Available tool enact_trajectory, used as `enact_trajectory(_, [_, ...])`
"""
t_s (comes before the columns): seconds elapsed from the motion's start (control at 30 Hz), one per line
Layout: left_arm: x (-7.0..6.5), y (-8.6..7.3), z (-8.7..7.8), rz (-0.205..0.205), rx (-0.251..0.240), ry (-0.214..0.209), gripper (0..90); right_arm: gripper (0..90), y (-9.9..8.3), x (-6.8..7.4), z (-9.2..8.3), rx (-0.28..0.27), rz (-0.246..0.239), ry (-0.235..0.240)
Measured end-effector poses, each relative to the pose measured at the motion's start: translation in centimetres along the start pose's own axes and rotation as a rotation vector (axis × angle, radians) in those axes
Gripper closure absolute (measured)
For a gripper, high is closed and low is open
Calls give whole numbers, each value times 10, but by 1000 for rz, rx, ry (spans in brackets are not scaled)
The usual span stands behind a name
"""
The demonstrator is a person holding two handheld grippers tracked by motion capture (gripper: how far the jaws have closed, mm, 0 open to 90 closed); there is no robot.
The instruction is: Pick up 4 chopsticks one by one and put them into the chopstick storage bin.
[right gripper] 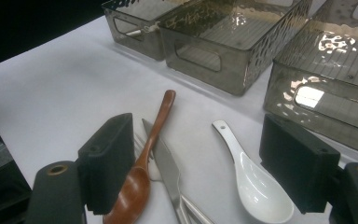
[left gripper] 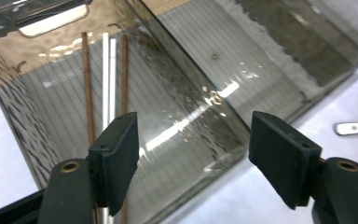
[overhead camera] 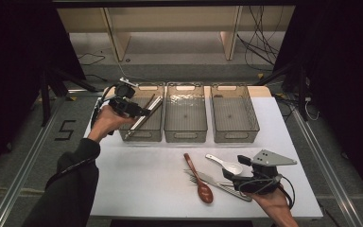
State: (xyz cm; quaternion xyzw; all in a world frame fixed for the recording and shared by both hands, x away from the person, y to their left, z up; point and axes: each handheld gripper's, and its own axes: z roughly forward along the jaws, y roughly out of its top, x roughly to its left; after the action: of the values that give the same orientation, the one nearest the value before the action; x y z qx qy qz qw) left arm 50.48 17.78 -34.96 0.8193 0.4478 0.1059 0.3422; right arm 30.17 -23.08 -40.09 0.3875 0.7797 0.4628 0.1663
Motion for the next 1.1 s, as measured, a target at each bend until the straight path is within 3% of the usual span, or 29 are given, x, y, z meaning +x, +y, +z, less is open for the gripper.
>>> enact_trajectory(0.2, [-6, -15, -8, -8, -37, -13, 290, 273, 0, 0, 0, 5, 2, -3])
enact_trajectory(0.43, [-12, -31, -15, -23, -80, -56, 267, 273, 0, 0, 1, 11, 5, -2])
enact_trajectory(0.73, [-20, -53, -18, -11, -106, -57, 233, 273, -1, -1, 2, 16, 10, 2])
enact_trajectory(1.1, [-39, -86, -33, 2, -207, -111, 212, 273, -1, -5, 5, 50, 29, 1])
